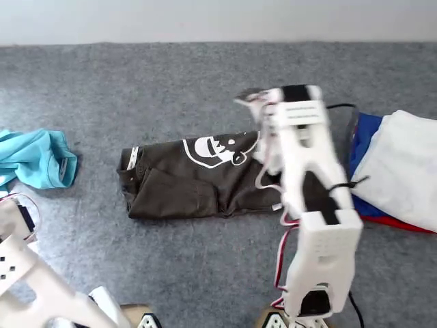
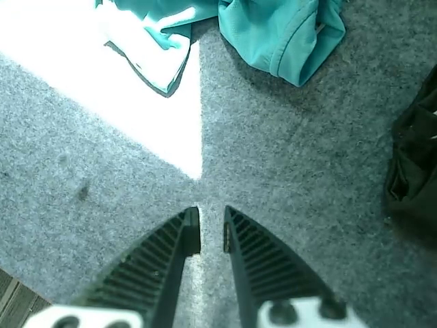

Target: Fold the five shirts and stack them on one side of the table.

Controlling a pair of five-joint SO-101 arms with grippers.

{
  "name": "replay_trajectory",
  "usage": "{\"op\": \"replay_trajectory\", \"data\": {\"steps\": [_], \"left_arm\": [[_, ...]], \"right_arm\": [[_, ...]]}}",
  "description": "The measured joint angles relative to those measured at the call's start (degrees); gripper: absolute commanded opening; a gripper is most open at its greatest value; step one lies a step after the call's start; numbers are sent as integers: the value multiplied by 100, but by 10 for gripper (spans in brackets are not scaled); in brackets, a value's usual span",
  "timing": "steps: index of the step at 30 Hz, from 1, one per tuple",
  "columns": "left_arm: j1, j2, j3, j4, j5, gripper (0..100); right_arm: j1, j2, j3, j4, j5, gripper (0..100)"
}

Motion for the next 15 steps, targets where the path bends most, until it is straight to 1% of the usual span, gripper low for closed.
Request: {"op": "replay_trajectory", "data": {"steps": [3,6,10,15], "left_arm": [[0,0,0,0,0,72],[0,0,0,0,0,72],[0,0,0,0,0,72],[0,0,0,0,0,72]], "right_arm": [[580,246,0,-404,431,11],[932,782,-26,-949,791,11],[1037,1363,-563,-1327,1055,12],[1020,2022,-1785,-1530,1134,12]]}}
